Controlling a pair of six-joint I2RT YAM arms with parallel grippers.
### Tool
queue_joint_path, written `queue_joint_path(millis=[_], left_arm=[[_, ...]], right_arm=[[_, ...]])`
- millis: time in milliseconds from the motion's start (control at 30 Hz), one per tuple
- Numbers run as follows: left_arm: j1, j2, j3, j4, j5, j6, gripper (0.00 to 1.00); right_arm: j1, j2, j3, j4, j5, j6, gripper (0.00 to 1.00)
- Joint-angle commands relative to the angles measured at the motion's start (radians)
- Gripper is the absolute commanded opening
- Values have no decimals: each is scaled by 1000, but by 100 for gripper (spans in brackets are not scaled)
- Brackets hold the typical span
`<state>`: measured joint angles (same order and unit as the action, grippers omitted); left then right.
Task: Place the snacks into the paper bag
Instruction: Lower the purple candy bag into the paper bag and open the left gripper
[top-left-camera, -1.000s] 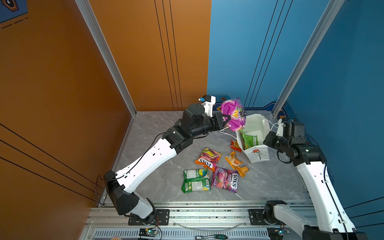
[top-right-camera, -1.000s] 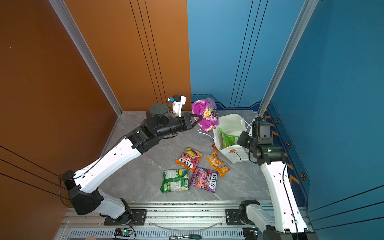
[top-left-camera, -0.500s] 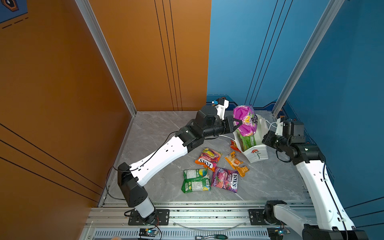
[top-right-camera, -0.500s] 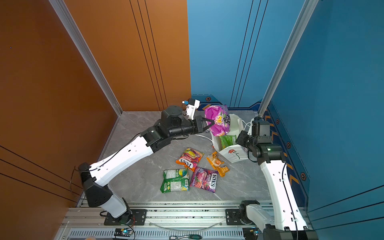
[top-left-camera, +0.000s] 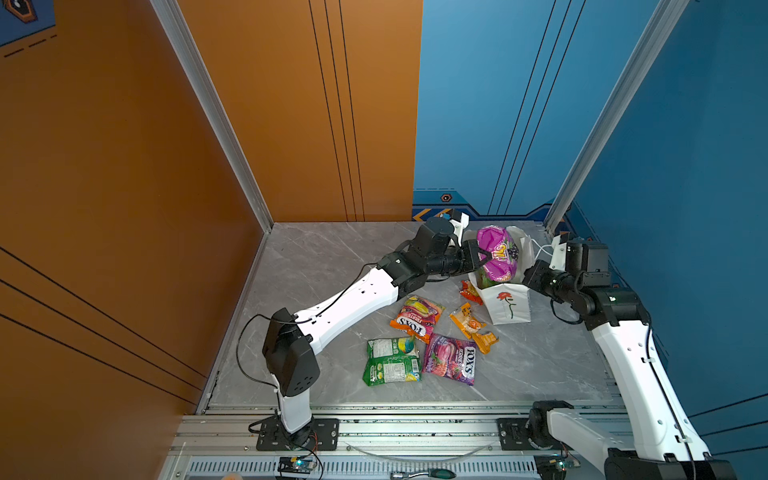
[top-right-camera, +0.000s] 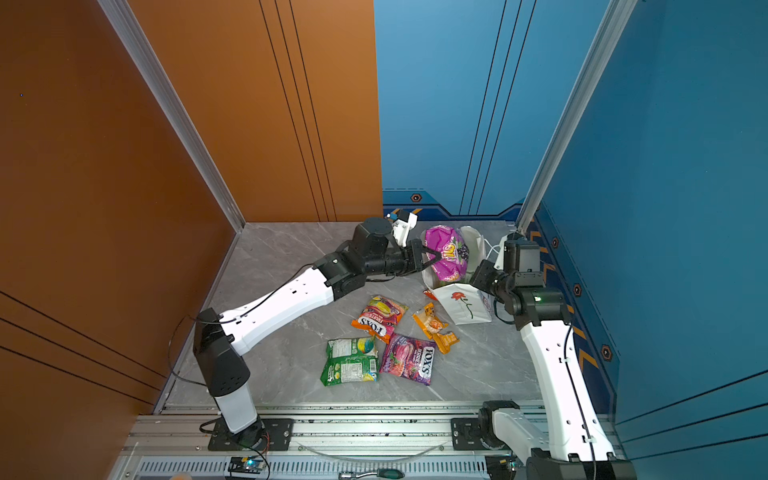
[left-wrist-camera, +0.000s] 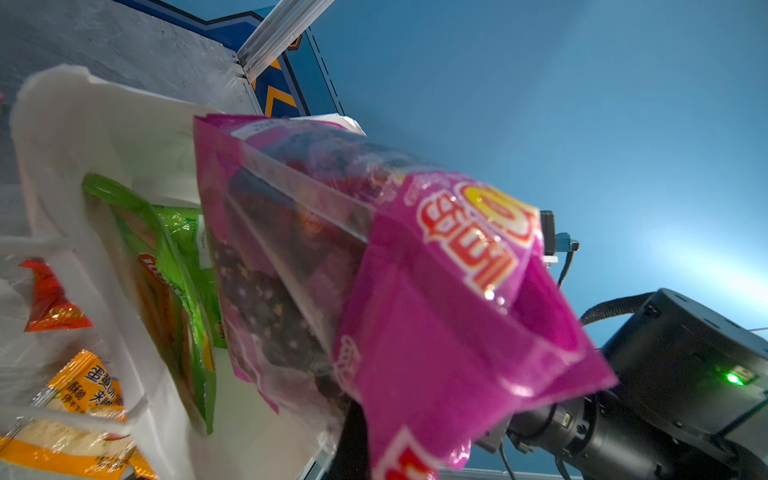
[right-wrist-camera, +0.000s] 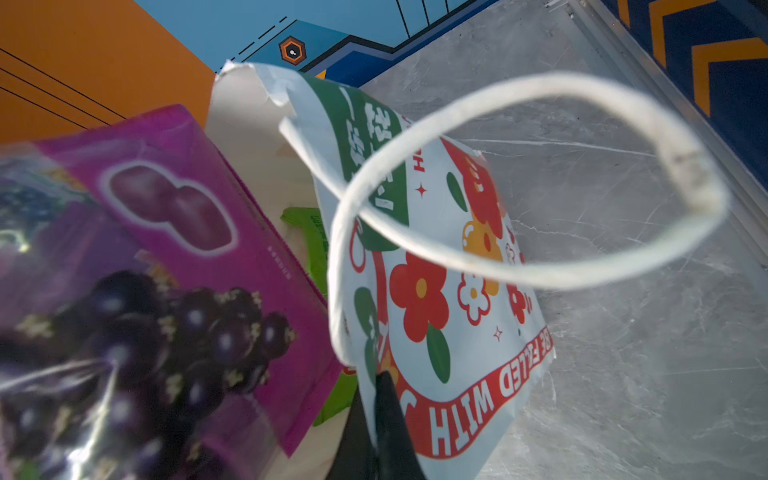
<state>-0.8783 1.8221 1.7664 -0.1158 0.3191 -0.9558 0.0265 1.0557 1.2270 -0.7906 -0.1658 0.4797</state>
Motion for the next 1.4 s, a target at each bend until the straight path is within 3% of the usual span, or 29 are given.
queue_joint_path(millis=[0,300,533,700,1000,1367], left_arm=[[-6,8,87,101,26,-2,0],[-15,42,117,171,95,-44,0],[-13,62,157,93,75,-35,0],[-14,143,308,-115,54,-16,0],[-11,241,428,-145,106,-49,0],[1,449,745,-300,165,-74,0]], right_arm=[[10,-13,2,66,-34,22,0],[7,-16,-14,73,-23,26,0],[-106,-11,-66,121,-198,55,0],[-109,-23,-85,129,-219,55,0],[-152,-35,-102,116,-209,53,0],[-182,-55,-115,97,-177,48,0]])
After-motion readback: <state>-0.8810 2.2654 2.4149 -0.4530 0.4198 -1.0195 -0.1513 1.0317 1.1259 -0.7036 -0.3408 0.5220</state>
